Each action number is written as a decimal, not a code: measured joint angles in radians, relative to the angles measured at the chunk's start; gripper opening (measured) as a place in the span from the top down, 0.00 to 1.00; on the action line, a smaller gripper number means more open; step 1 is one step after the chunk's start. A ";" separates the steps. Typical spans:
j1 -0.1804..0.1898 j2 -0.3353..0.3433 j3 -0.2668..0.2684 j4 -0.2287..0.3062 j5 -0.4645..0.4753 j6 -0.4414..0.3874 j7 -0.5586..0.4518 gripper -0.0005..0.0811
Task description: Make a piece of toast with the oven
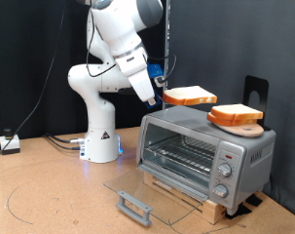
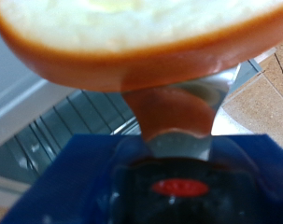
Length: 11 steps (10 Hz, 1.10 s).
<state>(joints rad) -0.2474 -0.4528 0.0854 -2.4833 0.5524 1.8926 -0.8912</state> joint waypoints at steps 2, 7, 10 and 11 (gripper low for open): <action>-0.019 -0.001 -0.054 -0.016 -0.040 -0.024 -0.112 0.51; -0.108 0.020 -0.165 -0.003 -0.135 -0.036 -0.204 0.51; -0.130 0.062 -0.193 0.026 -0.158 -0.059 -0.228 0.51; -0.127 0.063 -0.191 0.012 -0.158 -0.019 -0.264 0.51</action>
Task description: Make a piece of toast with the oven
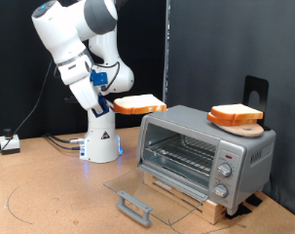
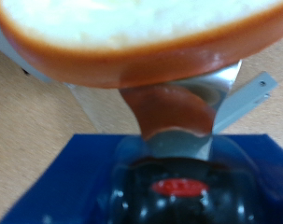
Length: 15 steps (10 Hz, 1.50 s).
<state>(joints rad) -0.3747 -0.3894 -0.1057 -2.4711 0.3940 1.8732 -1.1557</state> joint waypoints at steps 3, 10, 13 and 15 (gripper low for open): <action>0.003 0.072 0.019 -0.037 -0.015 0.160 -0.079 0.51; 0.034 0.217 0.122 -0.110 -0.041 0.348 -0.113 0.51; 0.090 0.197 0.188 -0.187 0.003 0.447 -0.113 0.51; 0.135 0.168 0.226 -0.231 0.057 0.499 -0.114 0.51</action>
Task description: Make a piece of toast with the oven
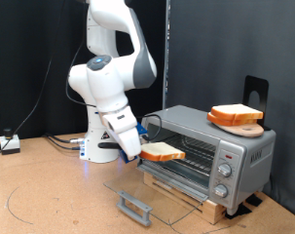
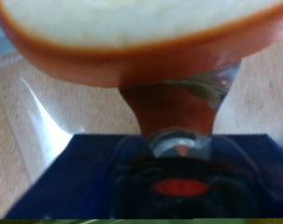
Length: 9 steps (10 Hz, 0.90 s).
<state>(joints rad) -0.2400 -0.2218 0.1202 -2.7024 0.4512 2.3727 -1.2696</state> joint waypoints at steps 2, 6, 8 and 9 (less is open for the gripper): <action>0.026 -0.039 0.057 -0.039 -0.017 0.042 0.033 0.51; 0.041 -0.107 0.228 -0.110 -0.118 0.171 0.180 0.51; 0.040 -0.136 0.258 -0.119 -0.140 0.174 0.192 0.51; 0.038 -0.149 0.254 -0.120 -0.140 0.158 0.183 0.51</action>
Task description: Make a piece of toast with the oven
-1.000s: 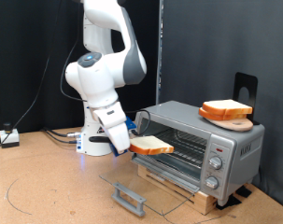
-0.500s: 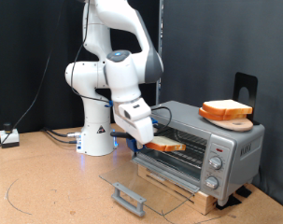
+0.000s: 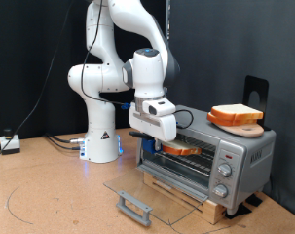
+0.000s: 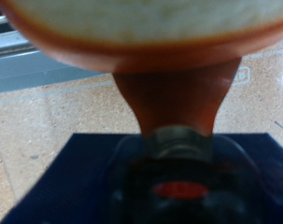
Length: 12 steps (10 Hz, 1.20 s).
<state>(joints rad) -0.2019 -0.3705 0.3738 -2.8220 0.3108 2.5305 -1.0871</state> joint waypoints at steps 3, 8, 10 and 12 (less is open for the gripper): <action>-0.049 -0.036 -0.053 0.014 -0.032 -0.098 -0.052 0.51; -0.162 -0.037 -0.144 0.043 -0.108 -0.144 -0.154 0.51; -0.171 -0.032 -0.163 0.064 -0.108 -0.190 -0.155 0.51; -0.180 -0.031 -0.169 0.072 -0.119 -0.215 -0.156 0.51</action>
<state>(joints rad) -0.3824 -0.4013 0.2050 -2.7498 0.1921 2.3159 -1.2431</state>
